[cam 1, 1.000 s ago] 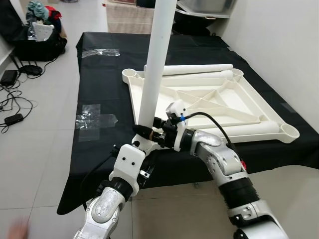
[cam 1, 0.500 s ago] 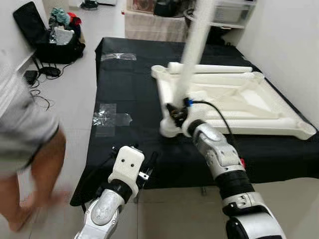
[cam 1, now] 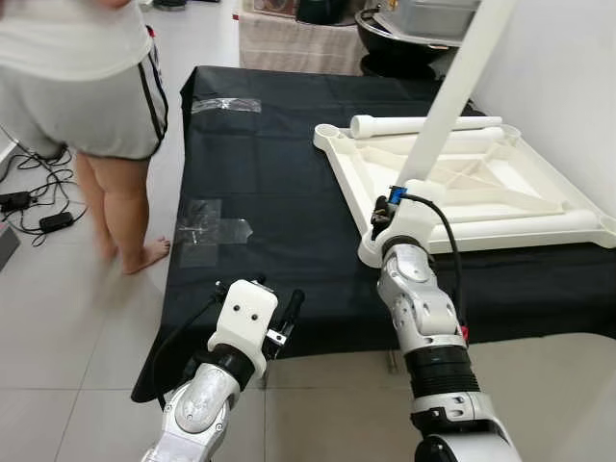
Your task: Building children table
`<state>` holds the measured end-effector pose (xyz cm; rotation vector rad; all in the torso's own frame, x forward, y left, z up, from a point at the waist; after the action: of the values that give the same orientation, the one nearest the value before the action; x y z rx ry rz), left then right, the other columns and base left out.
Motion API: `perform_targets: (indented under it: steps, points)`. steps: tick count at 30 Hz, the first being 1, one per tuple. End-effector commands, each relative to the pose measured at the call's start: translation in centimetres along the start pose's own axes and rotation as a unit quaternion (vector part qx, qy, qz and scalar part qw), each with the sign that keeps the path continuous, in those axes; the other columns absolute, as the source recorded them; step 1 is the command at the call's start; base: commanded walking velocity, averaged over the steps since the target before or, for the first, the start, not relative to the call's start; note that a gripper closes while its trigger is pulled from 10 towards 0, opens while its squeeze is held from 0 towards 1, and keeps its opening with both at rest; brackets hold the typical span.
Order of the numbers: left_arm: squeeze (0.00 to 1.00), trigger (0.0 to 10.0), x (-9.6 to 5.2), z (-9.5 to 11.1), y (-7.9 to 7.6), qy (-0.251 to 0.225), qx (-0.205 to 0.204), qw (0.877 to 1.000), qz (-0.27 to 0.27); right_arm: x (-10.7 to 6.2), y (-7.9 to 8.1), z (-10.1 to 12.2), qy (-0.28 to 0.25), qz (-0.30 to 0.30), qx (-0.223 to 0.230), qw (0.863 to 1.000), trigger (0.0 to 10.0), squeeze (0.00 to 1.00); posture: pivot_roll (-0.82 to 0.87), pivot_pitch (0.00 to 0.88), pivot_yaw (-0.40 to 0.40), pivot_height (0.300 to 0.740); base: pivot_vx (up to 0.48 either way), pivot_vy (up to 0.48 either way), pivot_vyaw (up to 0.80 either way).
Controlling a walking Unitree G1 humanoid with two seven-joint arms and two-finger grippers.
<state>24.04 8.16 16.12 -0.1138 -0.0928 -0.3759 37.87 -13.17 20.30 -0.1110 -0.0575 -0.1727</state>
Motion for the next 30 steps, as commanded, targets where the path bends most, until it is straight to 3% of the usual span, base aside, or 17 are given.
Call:
perform_targets:
  steps: [1,2,4,7,8,11,12,15,16,17,24,26,28,29,30]
  points:
    - [0.0,10.0,-0.1,-0.5,-0.3,0.007,-0.004,1.0,-0.003,0.3,0.5,1.1,-0.046,0.035,0.001,0.998,10.0,1.0,0.07,0.138,-0.136,0.74,0.0,0.0,0.0]
    - [0.0,10.0,-0.1,-0.5,-0.3,0.007,-0.004,1.0,-0.003,0.4,1.0,1.5,-0.058,0.067,0.013,0.996,10.0,0.0,0.07,0.138,-0.136,0.74,0.0,0.0,0.0]
    - [0.0,10.0,-0.1,-0.5,-0.3,0.007,-0.004,1.0,-0.003,0.5,1.9,1.7,-0.057,0.142,0.049,0.987,10.0,0.0,0.07,0.137,-0.136,0.74,0.0,0.0,0.0]
    - [0.0,10.0,-0.1,-0.5,-0.3,0.007,-0.004,1.0,-0.003,0.5,2.1,1.7,-0.053,0.165,0.063,0.983,10.0,0.0,0.07,0.137,-0.136,0.74,0.0,0.0,0.0]
    - [0.0,10.0,-0.1,-0.5,-0.3,0.007,-0.005,1.0,-0.004,0.1,2.8,2.0,-0.061,0.251,0.062,0.964,10.0,0.0,0.07,0.139,-0.136,0.74,0.0,0.0,0.0]
    - [0.0,10.0,0.0,-0.4,-0.4,0.006,-0.005,1.0,-0.005,-1.8,3.6,2.4,-0.079,0.457,0.069,0.883,10.0,0.0,0.07,0.142,-0.138,0.74,0.0,0.0,0.0]
    - [0.0,10.0,0.0,-0.4,-0.4,0.006,-0.005,1.0,-0.005,-1.8,3.6,2.4,-0.079,0.457,0.069,0.883,10.0,0.0,0.07,0.142,-0.138,0.74,0.0,0.0,0.0]
    - [0.0,10.0,0.0,-0.4,-0.4,0.005,-0.005,1.0,-0.004,-4.0,3.4,2.9,-0.097,0.59,0.076,0.798,10.0,0.0,0.07,0.146,-0.141,0.74,0.0,0.0,0.0]
    - [0.0,10.0,-0.1,-0.4,-0.4,0.005,-0.005,1.0,-0.003,-4.5,3.4,2.9,-0.101,0.616,0.07,0.778,10.0,0.0,0.07,0.146,-0.141,0.74,0.0,0.0,0.0]
    - [0.0,10.0,-0.1,-0.3,-0.4,0.005,-0.005,1.0,-0.003,-4.6,3.5,2.8,-0.103,0.627,0.061,0.77,10.0,0.0,0.08,0.148,-0.14,0.74,0.0,0.0,0.0]
    - [0.0,10.0,-0.1,-0.3,-0.4,0.005,-0.005,1.0,-0.002,-4.4,5.1,2.7,-0.11,0.622,0.038,0.774,10.0,0.0,0.08,0.151,-0.14,0.74,0.0,0.0,0.0]
    - [0.0,10.0,-0.1,-0.2,-0.3,0.004,-0.005,1.0,-0.001,-4.1,6.5,3.1,-0.116,0.599,0.028,0.792,10.0,0.0,0.08,0.155,-0.138,0.74,0.0,0.0,0.0]
    - [0.0,10.0,-0.1,-0.2,-0.3,0.004,-0.005,1.0,-0.001,-4.1,6.5,3.1,-0.116,0.599,0.028,0.792,10.0,0.0,0.08,0.155,-0.138,0.74,0.0,0.0,0.0]
    - [0.0,10.0,-0.1,-0.2,-0.3,0.004,-0.005,1.0,-0.001,-4.1,6.9,3.1,-0.117,0.59,0.019,0.798,10.0,0.0,0.08,0.156,-0.138,0.74,0.0,0.0,0.0]
    - [0.0,10.0,0.0,-0.2,-0.3,0.004,-0.005,1.0,-0.001,-3.9,7.3,3.1,-0.114,0.573,0.015,0.811,0.0,0.0,0.07,0.156,-0.137,0.74,0.0,0.0,0.0]
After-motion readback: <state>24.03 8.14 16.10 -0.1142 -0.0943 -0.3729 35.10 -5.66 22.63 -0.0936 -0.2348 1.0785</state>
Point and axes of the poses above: a point about 5 cm out from each wrist's last joint towards the gripper, its own x axis pointing out of the wrist towards the gripper, its own z axis along the axis of the wrist's last joint, y = z × x, the point moved 1 cm from there along x, pointing out of the wrist towards the gripper, and after that the axes turned 13 degrees about -x, right-handed, at the moved point
